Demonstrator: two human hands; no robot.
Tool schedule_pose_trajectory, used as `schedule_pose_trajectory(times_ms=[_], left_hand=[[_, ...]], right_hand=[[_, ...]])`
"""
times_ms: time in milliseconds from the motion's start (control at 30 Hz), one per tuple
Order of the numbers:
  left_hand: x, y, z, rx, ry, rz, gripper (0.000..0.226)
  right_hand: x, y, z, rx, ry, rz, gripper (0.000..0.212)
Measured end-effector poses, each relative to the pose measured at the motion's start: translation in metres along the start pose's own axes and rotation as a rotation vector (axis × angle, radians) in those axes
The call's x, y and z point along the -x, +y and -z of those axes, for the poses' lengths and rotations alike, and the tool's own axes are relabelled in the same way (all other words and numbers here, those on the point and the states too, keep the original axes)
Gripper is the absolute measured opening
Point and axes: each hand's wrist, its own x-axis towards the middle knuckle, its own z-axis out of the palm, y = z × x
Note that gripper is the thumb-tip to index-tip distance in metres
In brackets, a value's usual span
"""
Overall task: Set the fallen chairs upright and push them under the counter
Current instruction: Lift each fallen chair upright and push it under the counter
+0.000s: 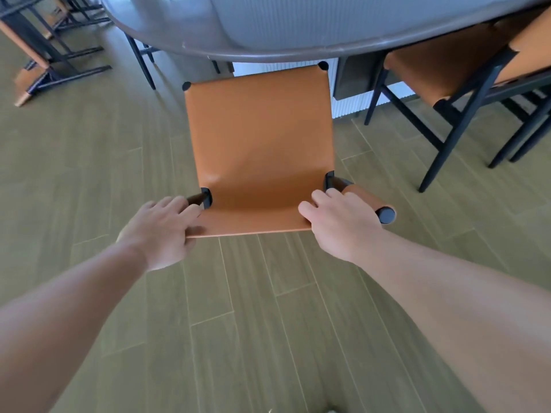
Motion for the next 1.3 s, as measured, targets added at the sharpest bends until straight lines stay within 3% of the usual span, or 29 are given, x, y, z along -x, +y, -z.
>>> schedule_pose_trajectory(times_ms=[267, 500, 933, 1300], left_hand=[[-0.035, -0.024, 0.012, 0.004, 0.099, -0.088, 0.046], [-0.065, -0.048, 0.023, -0.028, 0.137, -0.157, 0.032], [-0.192, -0.127, 0.03, 0.016, -0.063, -0.184, 0.016], [-0.267, -0.164, 0.035, 0.039, -0.083, -0.232, 0.007]], right_hand=[[-0.037, 0.019, 0.015, 0.054, 0.021, 0.03, 0.025], [-0.071, 0.035, 0.026, 0.097, 0.014, 0.037, 0.025], [-0.187, 0.096, 0.064, 0.151, -0.021, -0.015, 0.014], [-0.256, 0.13, 0.076, 0.16, -0.056, -0.067, 0.015]])
